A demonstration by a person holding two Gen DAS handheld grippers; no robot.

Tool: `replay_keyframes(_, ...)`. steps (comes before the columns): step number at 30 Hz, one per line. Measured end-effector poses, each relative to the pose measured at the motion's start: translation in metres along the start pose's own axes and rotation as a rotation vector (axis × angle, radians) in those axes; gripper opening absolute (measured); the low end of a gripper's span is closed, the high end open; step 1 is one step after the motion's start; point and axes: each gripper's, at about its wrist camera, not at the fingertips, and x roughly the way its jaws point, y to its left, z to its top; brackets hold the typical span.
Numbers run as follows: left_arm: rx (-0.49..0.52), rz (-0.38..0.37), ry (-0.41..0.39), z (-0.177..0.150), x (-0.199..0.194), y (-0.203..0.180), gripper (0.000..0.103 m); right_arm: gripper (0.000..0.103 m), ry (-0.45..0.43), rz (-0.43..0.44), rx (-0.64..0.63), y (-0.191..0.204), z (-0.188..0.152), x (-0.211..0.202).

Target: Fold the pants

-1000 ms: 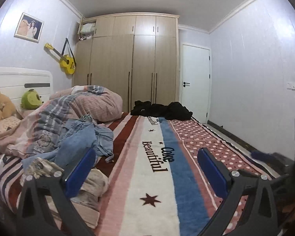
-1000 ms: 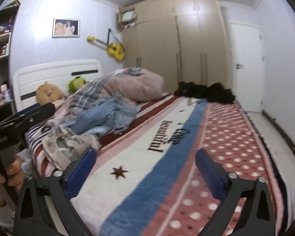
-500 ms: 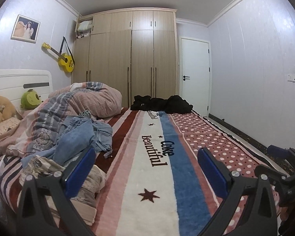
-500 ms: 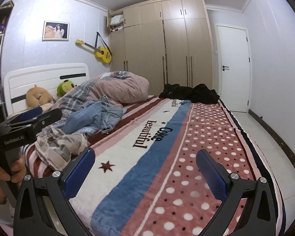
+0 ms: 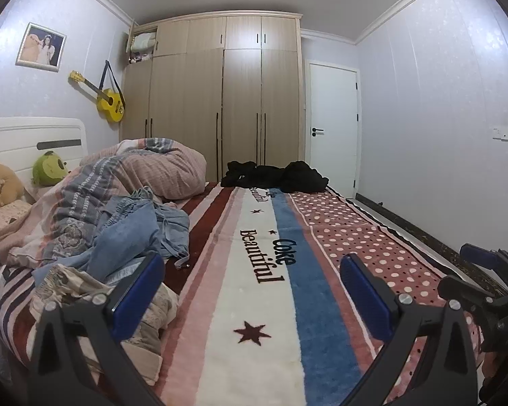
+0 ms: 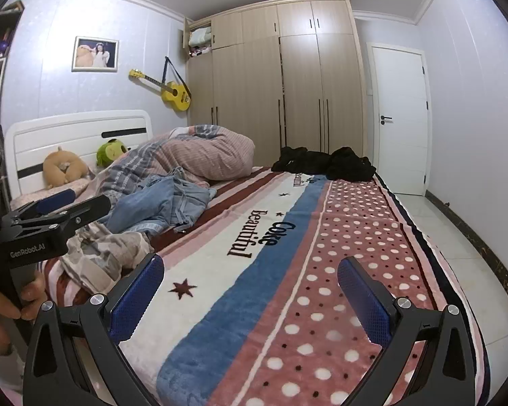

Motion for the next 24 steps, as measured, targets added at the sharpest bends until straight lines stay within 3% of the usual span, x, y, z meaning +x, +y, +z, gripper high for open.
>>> replay_keyframes(24, 0.006, -0.012, 0.009, -0.0019, 0.0036, 0.0019, 0.102, 0.102, -0.005, -0.015, -0.001, -0.0016, 0.0025, -0.0013)
